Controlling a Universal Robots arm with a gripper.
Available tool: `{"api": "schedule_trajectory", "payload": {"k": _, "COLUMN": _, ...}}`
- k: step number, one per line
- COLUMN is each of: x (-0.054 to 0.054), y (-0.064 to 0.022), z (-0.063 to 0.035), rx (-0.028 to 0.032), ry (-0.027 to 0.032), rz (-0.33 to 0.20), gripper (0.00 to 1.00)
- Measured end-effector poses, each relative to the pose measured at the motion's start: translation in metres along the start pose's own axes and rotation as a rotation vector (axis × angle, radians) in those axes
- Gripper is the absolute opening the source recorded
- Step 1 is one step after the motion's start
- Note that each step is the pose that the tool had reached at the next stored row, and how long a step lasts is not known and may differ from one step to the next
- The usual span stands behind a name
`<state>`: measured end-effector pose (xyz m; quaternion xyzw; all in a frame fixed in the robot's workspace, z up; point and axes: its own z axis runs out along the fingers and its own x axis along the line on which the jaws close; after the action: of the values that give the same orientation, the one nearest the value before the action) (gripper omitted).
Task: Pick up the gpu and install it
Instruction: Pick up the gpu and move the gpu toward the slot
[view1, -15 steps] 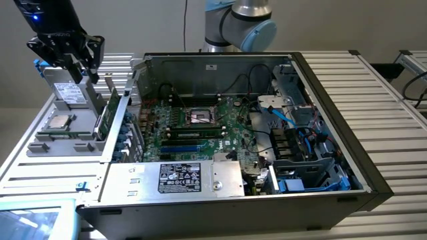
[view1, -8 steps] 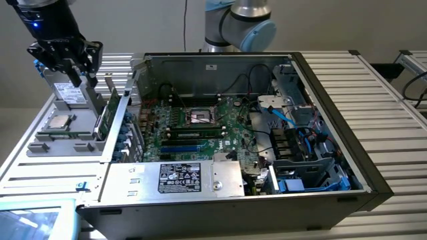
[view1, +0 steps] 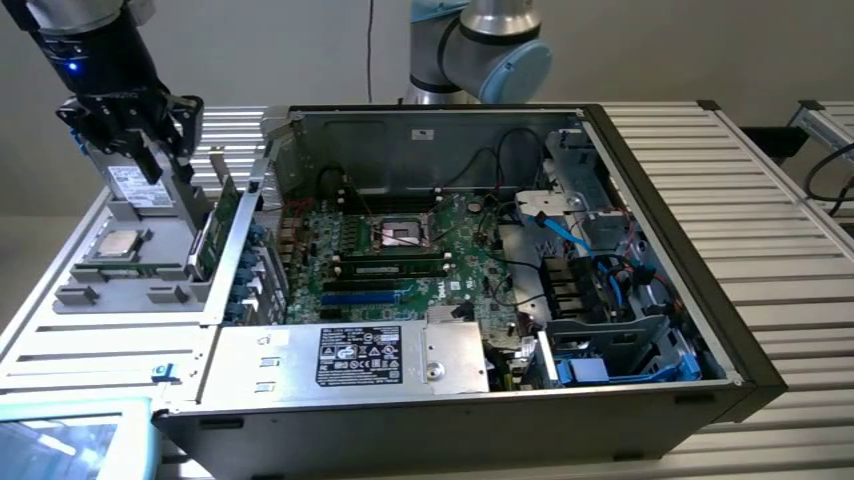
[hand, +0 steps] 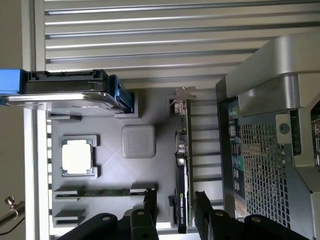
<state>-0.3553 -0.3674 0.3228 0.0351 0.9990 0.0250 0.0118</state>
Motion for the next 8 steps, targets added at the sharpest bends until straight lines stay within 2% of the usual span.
{"api": "schedule_trajectory", "payload": {"k": 5, "x": -0.001, "y": -0.0007, "z": 0.0092, "rx": 0.0, "ry": 0.0, "rz": 0.0, "gripper": 0.44}}
{"api": "schedule_trajectory", "payload": {"k": 8, "x": -0.005, "y": -0.0014, "z": 0.0147, "rx": 0.0001, "ry": 0.0001, "rz": 0.0, "gripper": 0.44}}
